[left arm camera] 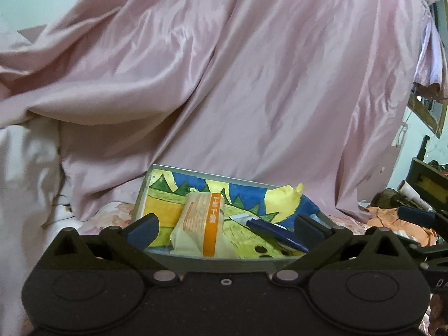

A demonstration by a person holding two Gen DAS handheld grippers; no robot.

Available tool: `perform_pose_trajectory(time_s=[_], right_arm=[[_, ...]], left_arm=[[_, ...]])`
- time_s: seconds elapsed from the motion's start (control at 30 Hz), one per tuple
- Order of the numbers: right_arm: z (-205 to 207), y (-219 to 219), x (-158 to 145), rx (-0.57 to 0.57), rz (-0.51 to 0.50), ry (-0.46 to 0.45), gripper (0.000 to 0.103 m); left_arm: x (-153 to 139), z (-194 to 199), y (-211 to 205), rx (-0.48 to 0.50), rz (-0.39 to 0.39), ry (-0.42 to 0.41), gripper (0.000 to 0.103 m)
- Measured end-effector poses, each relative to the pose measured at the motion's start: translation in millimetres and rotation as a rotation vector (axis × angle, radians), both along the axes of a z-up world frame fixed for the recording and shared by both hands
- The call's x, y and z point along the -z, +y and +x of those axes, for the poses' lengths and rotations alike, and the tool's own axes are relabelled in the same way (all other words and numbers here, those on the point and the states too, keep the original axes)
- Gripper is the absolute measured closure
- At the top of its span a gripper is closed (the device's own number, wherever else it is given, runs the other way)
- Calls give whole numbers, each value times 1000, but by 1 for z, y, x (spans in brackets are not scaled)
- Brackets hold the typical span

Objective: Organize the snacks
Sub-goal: 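Open both tools and withdraw them from the tray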

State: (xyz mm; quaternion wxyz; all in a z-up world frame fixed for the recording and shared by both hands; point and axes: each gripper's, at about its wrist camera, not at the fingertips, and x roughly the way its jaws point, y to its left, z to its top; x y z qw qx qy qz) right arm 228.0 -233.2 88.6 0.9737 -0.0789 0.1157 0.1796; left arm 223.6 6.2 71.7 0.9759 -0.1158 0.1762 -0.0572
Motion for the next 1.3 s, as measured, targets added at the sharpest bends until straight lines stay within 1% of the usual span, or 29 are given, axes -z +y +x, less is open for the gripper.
perform_pose_trajectory(time_s=[0.1, 0.2, 0.3, 0.43, 0.6, 0.73, 0.9, 1.07, 1.3], right_arm=[[-26, -10, -1, 30, 25, -16, 0], [-53, -16, 1, 55, 35, -30, 0], [-76, -20, 6, 67, 47, -22, 0], [-104, -23, 18, 96, 56, 2, 0], [-135, -30, 45, 129, 32, 36, 0], [-147, -38, 67, 149, 8, 99, 0], [-157, -44, 92, 160, -14, 178, 0], [-160, -50, 118, 187, -35, 283, 0], [-158, -59, 136, 206, -50, 359, 0]], left_arm=[[-1, -25, -1, -5, 1, -15, 1], [3, -48, -3, 5, -1, -9, 1], [9, -69, -6, 23, -3, 3, 1], [23, -95, -12, 49, 2, 20, 1], [46, -118, -18, 93, -5, 76, 1], [65, -124, -26, 158, 9, 145, 1], [87, -131, -38, 220, 21, 210, 1], [106, -128, -50, 274, 19, 290, 1], [123, -122, -62, 313, 17, 364, 1]])
